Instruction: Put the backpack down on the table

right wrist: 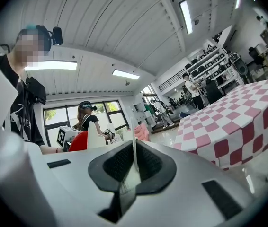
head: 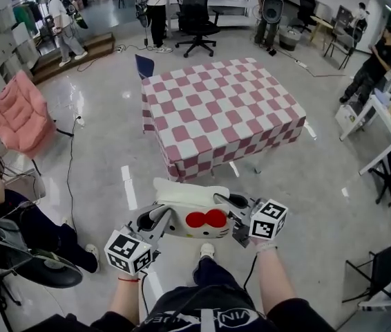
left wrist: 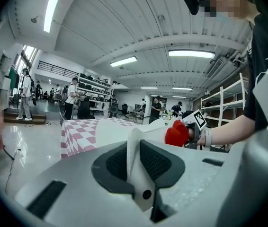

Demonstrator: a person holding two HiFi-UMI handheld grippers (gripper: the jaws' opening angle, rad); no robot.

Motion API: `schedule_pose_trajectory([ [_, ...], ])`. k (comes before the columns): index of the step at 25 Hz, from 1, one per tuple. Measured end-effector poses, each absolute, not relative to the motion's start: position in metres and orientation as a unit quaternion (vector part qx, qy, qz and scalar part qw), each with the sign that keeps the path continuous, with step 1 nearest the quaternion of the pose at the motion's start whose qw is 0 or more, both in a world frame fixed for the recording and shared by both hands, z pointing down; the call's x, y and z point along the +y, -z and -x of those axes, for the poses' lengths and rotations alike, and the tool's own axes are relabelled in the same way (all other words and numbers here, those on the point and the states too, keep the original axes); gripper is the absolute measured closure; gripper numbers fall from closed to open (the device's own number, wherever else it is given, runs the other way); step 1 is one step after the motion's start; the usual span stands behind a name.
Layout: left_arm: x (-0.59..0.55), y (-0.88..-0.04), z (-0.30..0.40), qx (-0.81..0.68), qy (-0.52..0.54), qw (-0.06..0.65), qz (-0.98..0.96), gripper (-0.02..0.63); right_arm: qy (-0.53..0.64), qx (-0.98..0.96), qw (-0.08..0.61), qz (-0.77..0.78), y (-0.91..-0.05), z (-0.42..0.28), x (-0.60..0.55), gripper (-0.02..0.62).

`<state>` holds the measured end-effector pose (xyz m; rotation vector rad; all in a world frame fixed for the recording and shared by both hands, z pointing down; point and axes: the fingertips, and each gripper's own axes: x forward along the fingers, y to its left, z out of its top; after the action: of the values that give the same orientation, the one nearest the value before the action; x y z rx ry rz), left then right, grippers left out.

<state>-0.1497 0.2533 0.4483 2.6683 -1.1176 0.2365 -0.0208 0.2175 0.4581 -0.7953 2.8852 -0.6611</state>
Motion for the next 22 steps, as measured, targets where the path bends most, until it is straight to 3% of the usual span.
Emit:
schedule_pose_trajectory([
  [22,0.083,-0.449,0.08,-0.385,-0.079,0.124,-0.911,0.549,0.217,0.942,0.036,0.252,-0.458,-0.048,0.046,0.584],
])
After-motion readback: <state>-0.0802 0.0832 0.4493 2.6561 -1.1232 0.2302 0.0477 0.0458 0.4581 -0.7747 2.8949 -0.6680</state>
